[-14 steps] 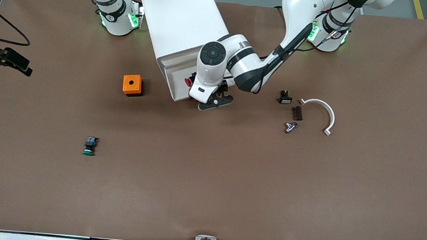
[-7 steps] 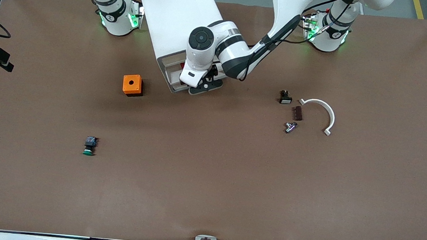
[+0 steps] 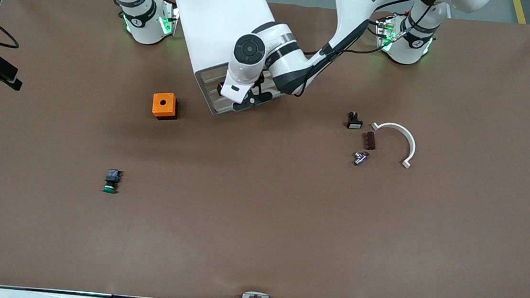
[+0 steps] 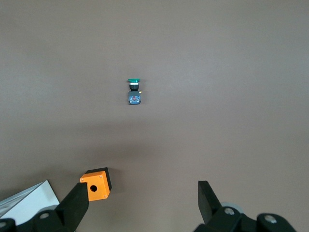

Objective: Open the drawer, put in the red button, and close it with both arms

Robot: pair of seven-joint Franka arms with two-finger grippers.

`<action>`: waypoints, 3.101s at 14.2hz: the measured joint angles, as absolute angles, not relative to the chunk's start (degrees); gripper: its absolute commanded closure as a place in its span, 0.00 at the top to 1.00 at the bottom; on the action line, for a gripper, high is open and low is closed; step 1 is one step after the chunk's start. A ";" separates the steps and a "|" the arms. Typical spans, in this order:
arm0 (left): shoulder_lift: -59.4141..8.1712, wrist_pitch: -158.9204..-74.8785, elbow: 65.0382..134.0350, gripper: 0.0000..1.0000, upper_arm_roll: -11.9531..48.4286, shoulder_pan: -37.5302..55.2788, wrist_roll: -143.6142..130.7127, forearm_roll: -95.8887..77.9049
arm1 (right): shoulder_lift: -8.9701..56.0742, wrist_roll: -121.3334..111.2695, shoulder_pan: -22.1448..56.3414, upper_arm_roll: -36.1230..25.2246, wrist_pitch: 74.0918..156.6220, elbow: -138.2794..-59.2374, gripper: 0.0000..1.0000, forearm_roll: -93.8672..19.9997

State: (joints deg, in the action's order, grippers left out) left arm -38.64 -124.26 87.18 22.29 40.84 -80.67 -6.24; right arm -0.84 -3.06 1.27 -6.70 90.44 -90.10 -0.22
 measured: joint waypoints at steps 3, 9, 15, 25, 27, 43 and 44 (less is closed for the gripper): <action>-38.70 -124.56 87.17 1.00 22.17 40.60 -79.66 -6.83 | -0.84 -2.83 1.27 -6.65 90.47 -89.98 1.00 -0.22; -38.47 -125.20 85.71 1.00 21.10 27.80 -58.73 -6.84 | -0.82 -2.79 1.28 -6.59 90.48 -89.91 1.00 -0.23; -36.88 -120.02 82.81 1.00 21.35 15.86 -47.58 0.61 | -0.82 -2.78 1.28 -6.58 90.62 -89.69 1.00 -0.23; -30.07 -111.77 82.01 1.00 17.44 0.18 -13.89 2.53 | -0.44 -2.77 1.29 -6.57 90.81 -89.55 1.00 -0.23; -27.13 -108.96 81.94 1.00 14.65 -0.11 -11.59 2.52 | -0.26 -2.77 1.32 -6.55 90.84 -89.53 1.00 -0.23; 0.03 -94.01 91.84 1.00 5.83 -0.26 -7.95 0.50 | 0.31 -2.77 1.41 -6.41 90.90 -89.01 1.00 -0.23; 0.54 -94.01 91.85 1.00 5.81 -0.23 -7.93 0.42 | 0.31 -2.77 1.41 -6.41 90.91 -88.98 1.00 -0.23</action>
State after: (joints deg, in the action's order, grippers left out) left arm 0.54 -94.01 91.85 5.81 -0.23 -7.93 0.42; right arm 0.31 -2.77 1.41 -6.41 90.91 -88.98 -0.23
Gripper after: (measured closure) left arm 0.000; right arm 0.000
